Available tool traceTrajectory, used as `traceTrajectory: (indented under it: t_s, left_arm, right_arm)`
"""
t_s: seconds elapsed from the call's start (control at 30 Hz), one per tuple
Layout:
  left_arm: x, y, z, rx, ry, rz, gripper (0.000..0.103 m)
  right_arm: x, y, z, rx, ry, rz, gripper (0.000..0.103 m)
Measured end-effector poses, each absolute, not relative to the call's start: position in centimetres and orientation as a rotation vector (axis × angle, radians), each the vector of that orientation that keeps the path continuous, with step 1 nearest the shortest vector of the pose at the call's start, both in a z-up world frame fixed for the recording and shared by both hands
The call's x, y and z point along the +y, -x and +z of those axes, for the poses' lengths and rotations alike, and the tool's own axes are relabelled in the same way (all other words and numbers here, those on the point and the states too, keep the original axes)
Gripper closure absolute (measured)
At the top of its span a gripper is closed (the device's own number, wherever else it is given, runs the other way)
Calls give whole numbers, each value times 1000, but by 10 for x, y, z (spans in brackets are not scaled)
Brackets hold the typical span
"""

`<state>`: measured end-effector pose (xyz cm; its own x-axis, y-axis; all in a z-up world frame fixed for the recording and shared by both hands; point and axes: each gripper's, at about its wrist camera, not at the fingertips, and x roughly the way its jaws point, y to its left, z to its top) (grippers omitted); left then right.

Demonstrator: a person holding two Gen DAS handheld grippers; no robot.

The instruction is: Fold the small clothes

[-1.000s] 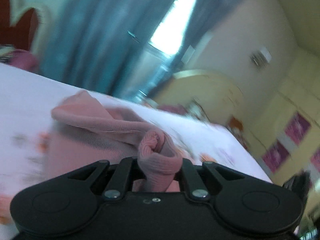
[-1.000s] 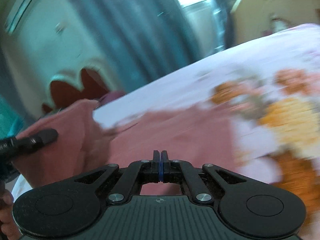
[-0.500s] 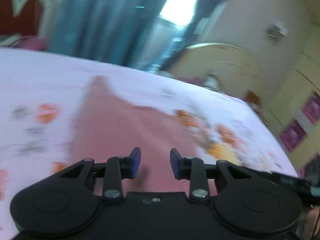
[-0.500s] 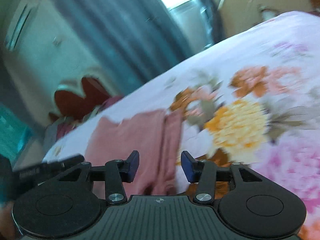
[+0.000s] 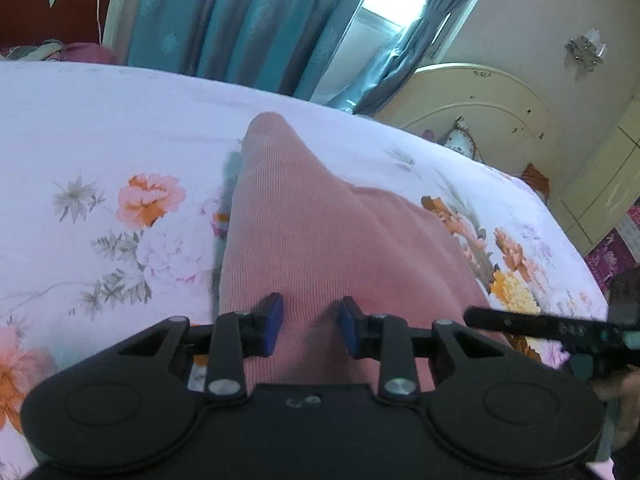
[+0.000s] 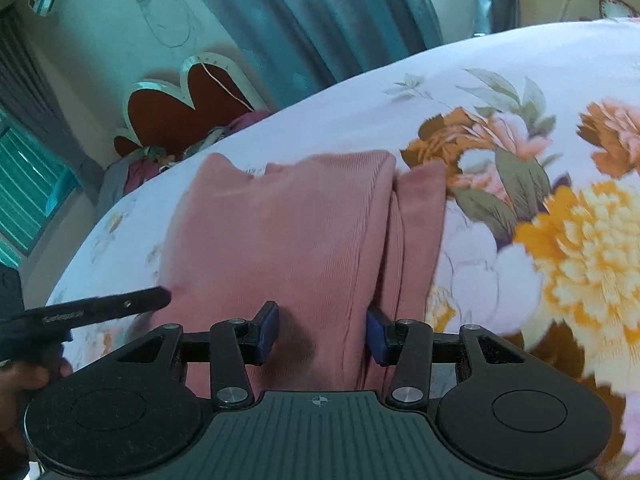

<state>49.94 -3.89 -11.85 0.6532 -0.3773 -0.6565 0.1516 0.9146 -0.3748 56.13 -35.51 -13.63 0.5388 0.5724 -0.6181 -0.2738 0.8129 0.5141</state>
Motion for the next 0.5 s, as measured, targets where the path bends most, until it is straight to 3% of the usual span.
traceTrajectory:
  t_s: [0.1, 0.23, 0.27, 0.37, 0.5]
  left_arm:
    - [-33, -503, -116, 758, 315, -314, 73]
    - [-34, -525, -129, 808, 295, -344, 74]
    - [-34, -525, -127, 782, 296, -350, 79]
    - [-40, -516, -115, 678, 235, -415, 77]
    - [-47, -529, -135, 767, 219, -417, 79]
  right_arm:
    - [-346, -580, -138, 878, -352, 537, 56]
    - [-333, -588, -139, 880, -280, 541, 94]
    - [-331, -581, -132, 832, -234, 522, 95]
    - [-332, -549, -106, 695, -147, 474, 95]
    - [-340, -554, -148, 804, -195, 419, 95]
